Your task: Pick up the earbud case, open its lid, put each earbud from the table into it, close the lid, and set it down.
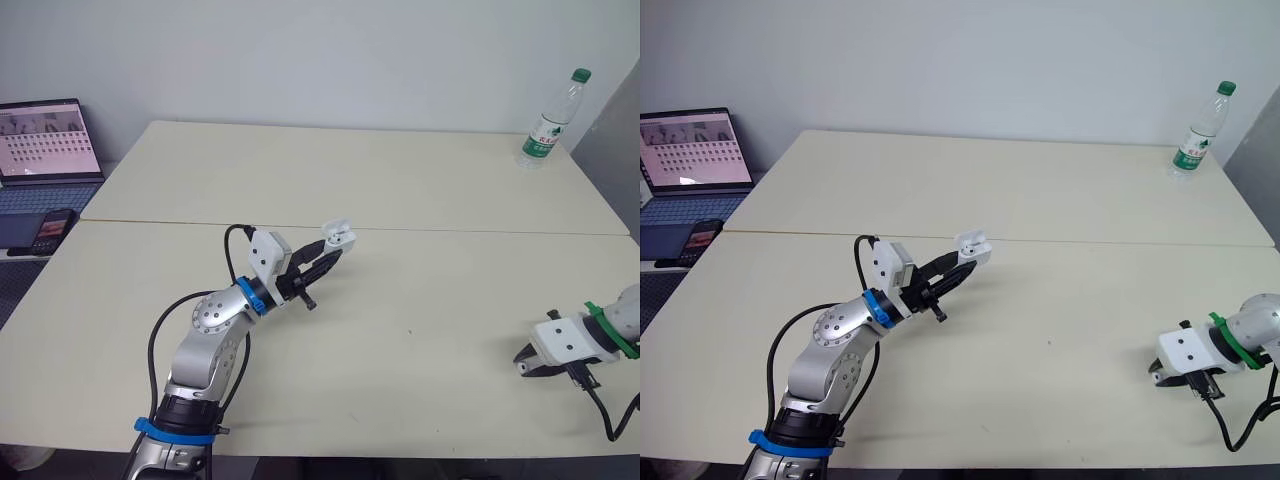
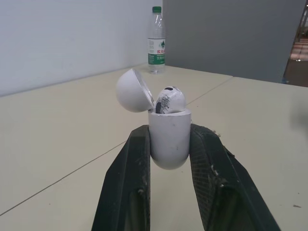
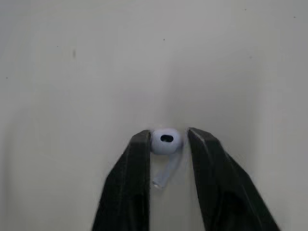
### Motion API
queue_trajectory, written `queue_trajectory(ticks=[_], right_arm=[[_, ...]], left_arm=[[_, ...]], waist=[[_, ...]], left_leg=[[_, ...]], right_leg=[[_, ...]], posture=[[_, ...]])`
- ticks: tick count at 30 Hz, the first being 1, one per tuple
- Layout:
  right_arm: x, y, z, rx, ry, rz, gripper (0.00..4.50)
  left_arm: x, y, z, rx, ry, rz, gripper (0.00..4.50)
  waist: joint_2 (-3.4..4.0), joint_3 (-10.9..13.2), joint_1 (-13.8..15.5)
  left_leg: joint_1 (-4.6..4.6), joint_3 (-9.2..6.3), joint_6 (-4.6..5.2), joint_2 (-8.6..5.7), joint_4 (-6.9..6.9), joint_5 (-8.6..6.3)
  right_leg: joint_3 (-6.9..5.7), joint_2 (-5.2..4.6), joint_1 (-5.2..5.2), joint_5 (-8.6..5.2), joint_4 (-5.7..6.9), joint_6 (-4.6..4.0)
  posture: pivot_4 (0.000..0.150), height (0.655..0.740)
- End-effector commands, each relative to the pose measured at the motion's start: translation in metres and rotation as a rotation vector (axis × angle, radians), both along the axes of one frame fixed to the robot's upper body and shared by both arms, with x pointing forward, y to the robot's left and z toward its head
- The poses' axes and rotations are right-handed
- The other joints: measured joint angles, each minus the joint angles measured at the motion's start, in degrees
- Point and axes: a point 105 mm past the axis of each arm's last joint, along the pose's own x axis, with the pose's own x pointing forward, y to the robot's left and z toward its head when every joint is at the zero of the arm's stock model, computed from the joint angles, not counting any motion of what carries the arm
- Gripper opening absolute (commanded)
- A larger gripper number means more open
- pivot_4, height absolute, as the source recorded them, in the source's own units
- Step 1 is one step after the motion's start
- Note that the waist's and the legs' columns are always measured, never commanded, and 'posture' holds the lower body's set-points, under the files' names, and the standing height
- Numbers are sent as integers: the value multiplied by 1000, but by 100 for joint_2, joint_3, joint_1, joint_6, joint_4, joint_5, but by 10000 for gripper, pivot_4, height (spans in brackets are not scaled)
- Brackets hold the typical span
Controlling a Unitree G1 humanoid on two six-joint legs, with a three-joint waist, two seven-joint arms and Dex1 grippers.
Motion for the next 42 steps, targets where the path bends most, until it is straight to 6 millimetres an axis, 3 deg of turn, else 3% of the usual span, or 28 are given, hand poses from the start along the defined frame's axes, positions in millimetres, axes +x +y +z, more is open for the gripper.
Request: queue_trajectory(ticks=[1,7,10,14,21,29,36,42], right_arm=[[-1,-6,0,-56,7,-31,24101],[-9,8,12,-40,25,-163,44710],[-18,8,13,-106,63,-230,44710],[-13,-8,16,-251,21,-501,44710],[-7,3,17,-211,21,-767,44710],[-17,20,10,-192,56,-773,44710],[-16,23,10,-177,47,-800,44710],[-15,24,11,-174,45,-800,24625]], left_arm=[[-4,0,15,-16,-68,-15,7913],[-4,0,12,-14,-61,-20,7913],[-3,-1,11,-17,-58,-22,7913],[-3,-2,9,-26,-49,-18,7913],[-3,-4,9,-37,-44,-18,7913],[-3,-6,12,-41,-49,-18,7913],[-5,-8,11,-33,-47,-27,7913],[-6,-9,9,-21,-49,-33,7913]], waist=[[0,0,3],[-1,-1,-2],[6,-4,0],[8,-5,9],[8,-5,7],[8,-5,13],[7,-5,10],[7,-5,10]], left_leg=[[1,-2,0,0,1,0],[6,2,-1,1,4,0],[6,2,-1,1,5,1],[3,-1,-2,0,5,1],[-1,-2,-2,-2,5,1],[-10,-5,-1,-7,4,0],[-10,-6,-1,-6,4,0],[-10,-7,-1,-6,4,0]], right_leg=[[-1,0,1,0,1,0],[1,-3,4,0,5,0],[2,-4,3,0,8,0],[-1,-8,1,0,9,0],[-2,-10,-4,0,7,-1],[-6,-9,-7,-1,2,0],[-8,-6,-7,-1,2,1],[-8,5,-8,-1,2,1]], posture=[[1500,7362],[1500,7362],[1500,7362],[1500,7362],[1500,7362],[1500,7362],[1500,7362],[1500,7362]])
